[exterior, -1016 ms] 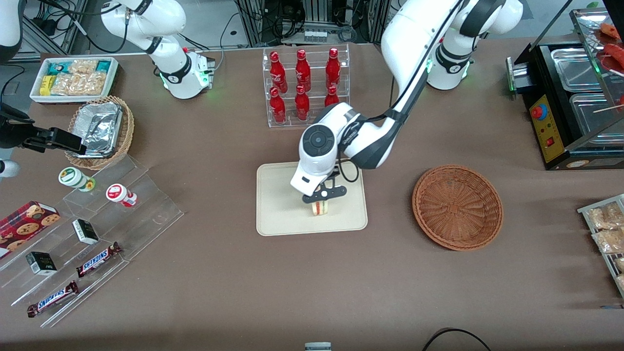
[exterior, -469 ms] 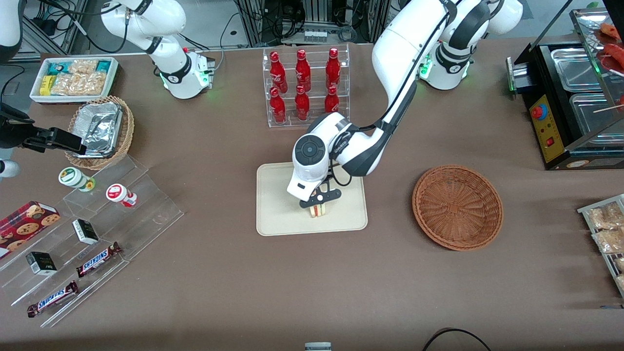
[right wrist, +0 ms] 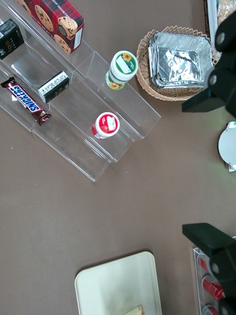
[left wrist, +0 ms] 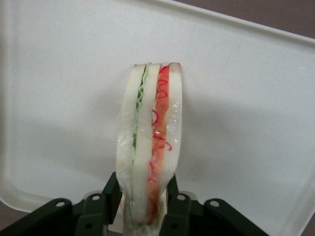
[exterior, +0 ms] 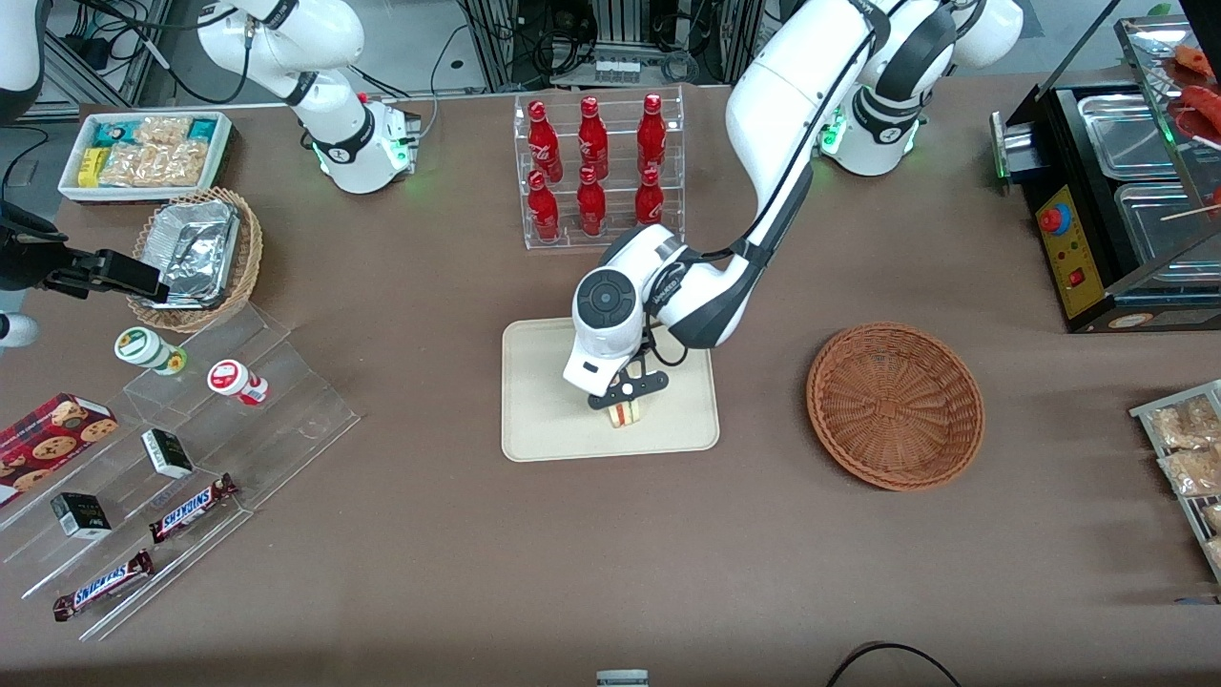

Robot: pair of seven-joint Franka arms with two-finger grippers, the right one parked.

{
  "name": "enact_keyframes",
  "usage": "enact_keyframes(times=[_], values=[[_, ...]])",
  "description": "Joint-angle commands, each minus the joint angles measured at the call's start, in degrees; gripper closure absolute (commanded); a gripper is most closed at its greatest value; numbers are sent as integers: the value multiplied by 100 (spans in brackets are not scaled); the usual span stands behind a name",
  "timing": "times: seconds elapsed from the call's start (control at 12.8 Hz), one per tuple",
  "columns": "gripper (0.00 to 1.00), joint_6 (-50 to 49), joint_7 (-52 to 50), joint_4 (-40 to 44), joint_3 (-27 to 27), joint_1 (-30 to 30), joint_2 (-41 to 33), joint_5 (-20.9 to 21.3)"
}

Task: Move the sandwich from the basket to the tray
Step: 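Lower the sandwich onto the tray and open the left gripper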

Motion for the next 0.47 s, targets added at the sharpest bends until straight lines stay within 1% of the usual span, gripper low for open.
enact_keyframes(times=[0.0,0.23,0.39], values=[[0,-171,-117,168,94,-48,-211,-63],[0,-382,-3,176,103,-21,-510,7],[0,-548,661,176,129,66,-703,16]])
